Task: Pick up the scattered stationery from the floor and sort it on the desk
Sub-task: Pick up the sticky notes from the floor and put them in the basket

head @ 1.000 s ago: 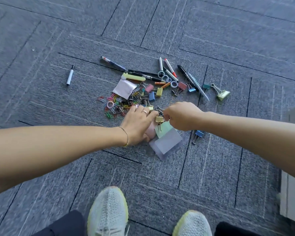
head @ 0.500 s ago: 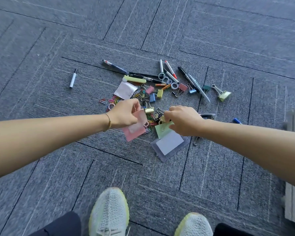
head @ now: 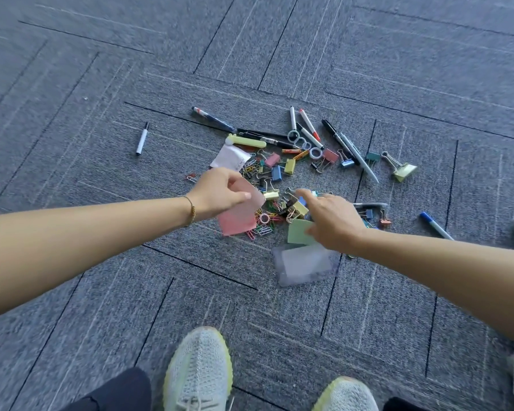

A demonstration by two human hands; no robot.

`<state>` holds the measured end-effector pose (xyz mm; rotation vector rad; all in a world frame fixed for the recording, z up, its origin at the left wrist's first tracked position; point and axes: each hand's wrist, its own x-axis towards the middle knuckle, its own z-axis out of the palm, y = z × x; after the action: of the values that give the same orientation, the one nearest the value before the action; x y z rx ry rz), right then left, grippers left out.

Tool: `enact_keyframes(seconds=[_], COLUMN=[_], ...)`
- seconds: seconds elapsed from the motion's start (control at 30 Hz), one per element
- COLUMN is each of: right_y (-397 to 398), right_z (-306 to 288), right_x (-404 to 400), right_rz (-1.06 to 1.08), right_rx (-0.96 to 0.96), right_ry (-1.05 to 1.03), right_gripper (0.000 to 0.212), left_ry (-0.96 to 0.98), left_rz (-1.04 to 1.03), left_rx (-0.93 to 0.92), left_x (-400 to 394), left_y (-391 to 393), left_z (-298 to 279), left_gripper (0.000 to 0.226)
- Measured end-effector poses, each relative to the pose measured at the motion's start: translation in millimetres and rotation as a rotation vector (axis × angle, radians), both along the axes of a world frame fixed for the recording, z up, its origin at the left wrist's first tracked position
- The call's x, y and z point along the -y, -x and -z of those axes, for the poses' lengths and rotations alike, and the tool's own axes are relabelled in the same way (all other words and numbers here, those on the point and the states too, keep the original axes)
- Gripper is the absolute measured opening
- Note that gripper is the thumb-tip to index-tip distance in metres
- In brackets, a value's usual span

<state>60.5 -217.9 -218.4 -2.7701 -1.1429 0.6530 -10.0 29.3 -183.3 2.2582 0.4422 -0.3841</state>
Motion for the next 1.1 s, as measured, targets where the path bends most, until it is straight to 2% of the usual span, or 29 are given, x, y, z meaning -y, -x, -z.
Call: enact_keyframes(seconds=[0.07,0.1,0.17,0.23,0.3,0.37,0.53,0.7,0.8,0.93,1.1], right_y=[-6.9,-11.4,-20.2,-28.4,-35.5,-42.1,-42.8,-34.3,-32.9,-39.1,-53.0], right_z=[-4.3,-7.5,-14.4,-21.2,-27.3,-31.4,-40.4,-48.2,-46.6,-44.3,-38.8], right_x=[4.9,7.1,8.9,9.4,10.8,13.7,10.7,-9.4,-24.2,-52.0,-94.0], right_rz=[0.092,0.129,0.167,0.153,0.134,0.139,0.144,0.157,0.204,0.264,0.38], right_rx=[-0.08,-0.114,-0.162,-0.207,-0.254,-0.303,-0.356,-0.369,-0.382,-0.364,-0.397], right_ry=[-0.042,-0.051,-0.055,-0.027,-0.004,0.008,-0.038,-0.171,-0.233,-0.309,-0.387], right_gripper=[0.078,0.068,0.035,0.013,0.012,0.009,0.007,0.022,0.013,0.008,0.003], left_ry=[0.011,0.037,0.062,0.035,-0.015,-0.083,-0.421,-0.591,-0.544,-0.346,-0.316], left_rz=[-0.016,-0.018,0.026,0.111,0.196,0.265,0.397,0.498,0.451,0.294,0.072], left_rx=[0.016,0.003,-0.076,-0.205,-0.308,-0.322,-0.162,-0.008,0.046,-0.038,-0.107], left_x=[-3.0,-5.9,-12.3,-19.5,-25.5,-25.6,-10.6,6.0,10.1,1.1,-31.8], left_y=[-2.7,-4.7,-7.1,-7.9,-8.1,-7.5,-2.5,8.2,10.1,1.8,-5.3], left_z=[-2.2,-2.6,-3.6,-2.1,1.8,5.4,19.0,26.6,26.3,16.8,4.2], left_gripper=[0.008,0.015,0.027,0.027,0.025,0.021,0.022,0.021,0.023,0.033,0.019])
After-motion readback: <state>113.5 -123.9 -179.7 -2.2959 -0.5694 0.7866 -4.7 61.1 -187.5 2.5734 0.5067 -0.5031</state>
